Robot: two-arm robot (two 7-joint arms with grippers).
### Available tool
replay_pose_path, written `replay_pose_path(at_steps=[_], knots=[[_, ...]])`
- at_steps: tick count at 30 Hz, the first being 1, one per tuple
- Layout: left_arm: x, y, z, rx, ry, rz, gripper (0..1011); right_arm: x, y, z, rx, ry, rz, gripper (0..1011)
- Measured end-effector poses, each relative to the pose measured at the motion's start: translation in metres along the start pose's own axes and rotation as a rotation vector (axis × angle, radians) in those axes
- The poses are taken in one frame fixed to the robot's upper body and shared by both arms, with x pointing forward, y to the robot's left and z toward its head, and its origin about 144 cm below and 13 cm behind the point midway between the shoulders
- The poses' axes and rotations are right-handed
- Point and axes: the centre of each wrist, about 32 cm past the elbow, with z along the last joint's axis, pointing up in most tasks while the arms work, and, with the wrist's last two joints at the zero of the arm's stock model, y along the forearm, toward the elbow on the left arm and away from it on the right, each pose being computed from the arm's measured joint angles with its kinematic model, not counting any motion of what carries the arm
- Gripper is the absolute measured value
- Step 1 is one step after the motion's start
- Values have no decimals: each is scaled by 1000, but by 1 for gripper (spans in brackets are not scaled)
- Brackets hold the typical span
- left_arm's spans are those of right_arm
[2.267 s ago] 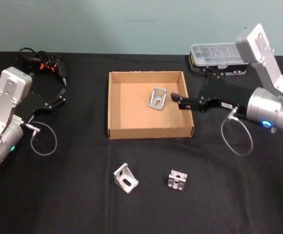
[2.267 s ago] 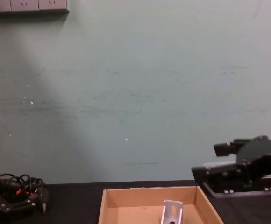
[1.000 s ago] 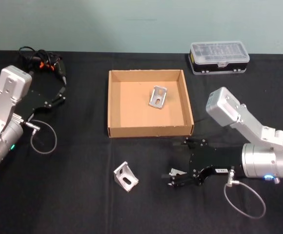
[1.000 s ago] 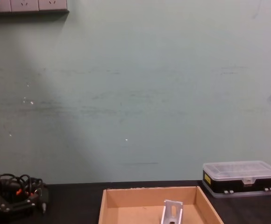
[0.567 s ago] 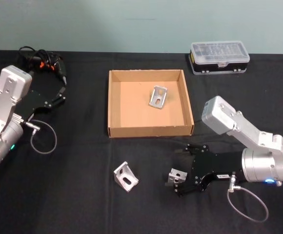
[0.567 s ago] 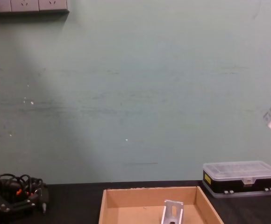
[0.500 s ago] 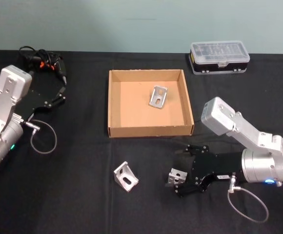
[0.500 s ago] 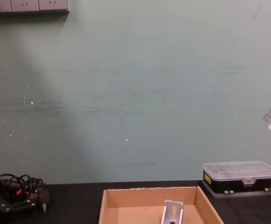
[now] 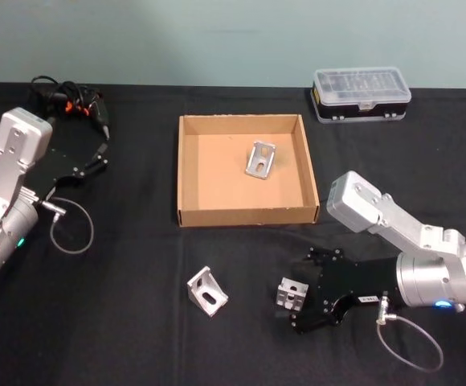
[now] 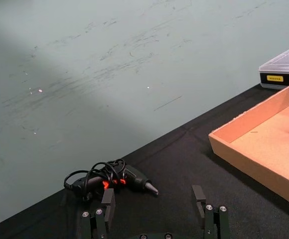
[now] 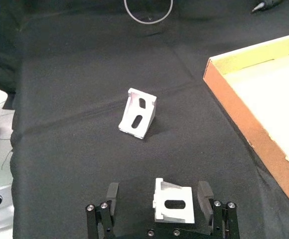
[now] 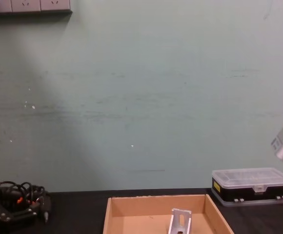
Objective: Use one hand to pick up the angle iron from the table and place it into the box.
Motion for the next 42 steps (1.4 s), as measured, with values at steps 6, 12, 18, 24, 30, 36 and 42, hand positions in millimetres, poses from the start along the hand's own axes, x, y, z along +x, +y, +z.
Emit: replay_pose_path(at_steps=[6, 12, 18, 24, 30, 36, 42], knots=[[0, 0, 0, 0, 0, 0, 1000, 2, 2, -1, -9, -2, 4, 1003], [0, 0, 0, 0, 0, 0, 1000, 3, 5, -1, -19, -4, 8, 1002], [0, 0, 0, 0, 0, 0, 1000, 4, 7, -2, -23, -1, 16, 953], [0, 0, 0, 0, 0, 0, 1000, 6, 9, -1, -23, 0, 21, 836], [0, 0, 0, 0, 0, 0, 1000, 9, 11, -1, -27, 3, 29, 622], [0, 0, 0, 0, 0, 0, 1000, 11, 12, 1, -29, 2, 39, 453], [0, 0, 0, 0, 0, 0, 1000, 14, 14, 2, -31, -1, 46, 255]])
